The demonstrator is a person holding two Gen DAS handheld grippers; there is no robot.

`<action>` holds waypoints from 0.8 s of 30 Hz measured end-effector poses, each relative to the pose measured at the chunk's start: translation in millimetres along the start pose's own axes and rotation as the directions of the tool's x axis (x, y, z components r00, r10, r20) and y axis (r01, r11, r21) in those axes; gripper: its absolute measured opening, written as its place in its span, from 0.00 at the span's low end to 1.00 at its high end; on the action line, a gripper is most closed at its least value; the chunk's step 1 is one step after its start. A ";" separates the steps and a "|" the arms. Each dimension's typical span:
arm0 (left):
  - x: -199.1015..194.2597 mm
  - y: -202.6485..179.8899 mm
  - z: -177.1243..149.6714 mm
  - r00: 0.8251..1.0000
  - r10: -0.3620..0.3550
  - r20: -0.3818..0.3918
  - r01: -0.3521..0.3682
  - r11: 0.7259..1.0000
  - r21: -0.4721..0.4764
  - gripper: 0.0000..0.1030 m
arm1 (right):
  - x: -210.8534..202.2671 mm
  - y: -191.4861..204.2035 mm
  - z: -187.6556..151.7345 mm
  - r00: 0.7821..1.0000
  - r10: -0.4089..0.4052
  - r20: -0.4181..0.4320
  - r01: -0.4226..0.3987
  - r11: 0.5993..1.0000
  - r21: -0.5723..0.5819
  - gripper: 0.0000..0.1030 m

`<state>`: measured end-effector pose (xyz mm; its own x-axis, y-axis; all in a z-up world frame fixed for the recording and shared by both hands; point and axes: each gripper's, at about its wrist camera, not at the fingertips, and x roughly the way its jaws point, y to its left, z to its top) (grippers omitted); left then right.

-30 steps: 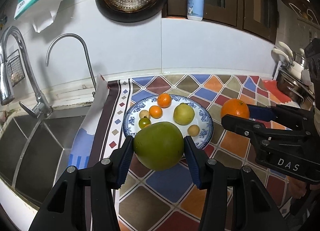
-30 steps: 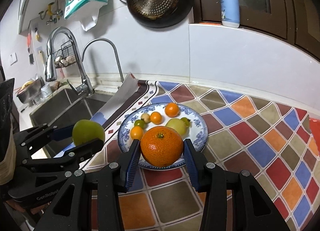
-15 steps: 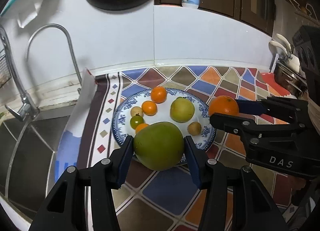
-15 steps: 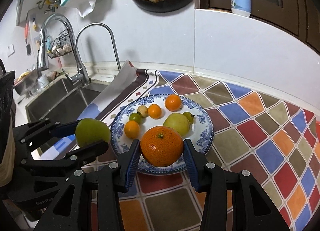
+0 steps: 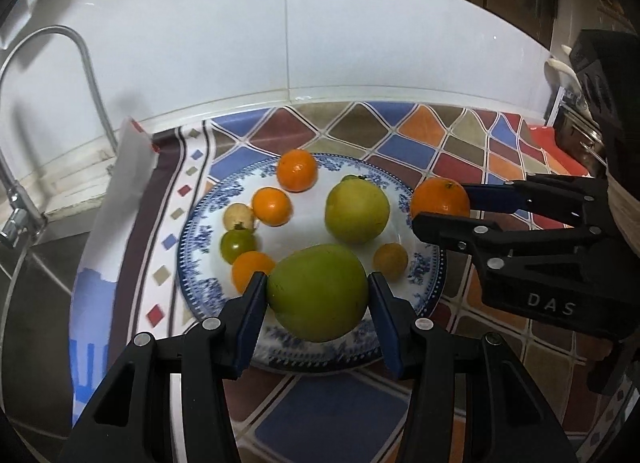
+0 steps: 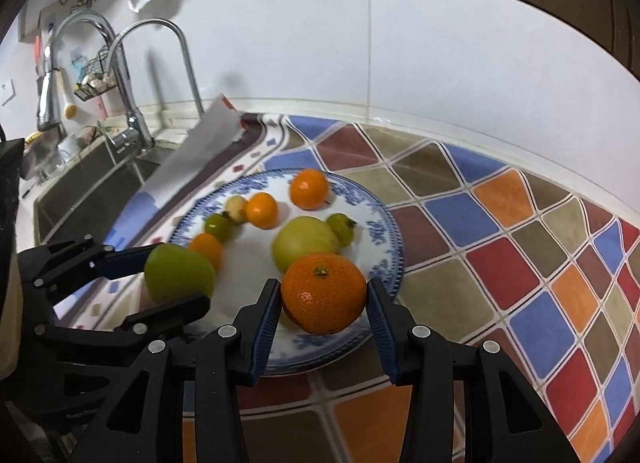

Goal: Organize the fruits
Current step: 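Carry the green fruit with the left tool while the right tool carries the mandarin to the plate, then open the left tool over the plate while the right tool releases the mandarin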

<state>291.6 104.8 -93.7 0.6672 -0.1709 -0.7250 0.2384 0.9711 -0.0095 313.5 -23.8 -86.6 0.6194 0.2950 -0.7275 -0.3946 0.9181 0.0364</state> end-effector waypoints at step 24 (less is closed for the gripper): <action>17.9 -4.2 12.5 0.998 0.062 0.011 -0.062 0.996 0.061 0.61 | 48.2 -16.5 5.9 0.996 0.072 -0.055 -0.071 0.997 0.006 0.43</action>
<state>311.4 95.6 -98.0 0.6883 -0.1127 -0.7166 0.2389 0.9680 0.0772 353.9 -23.2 -118.2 0.5510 0.3450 -0.7598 -0.4338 0.8962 0.0924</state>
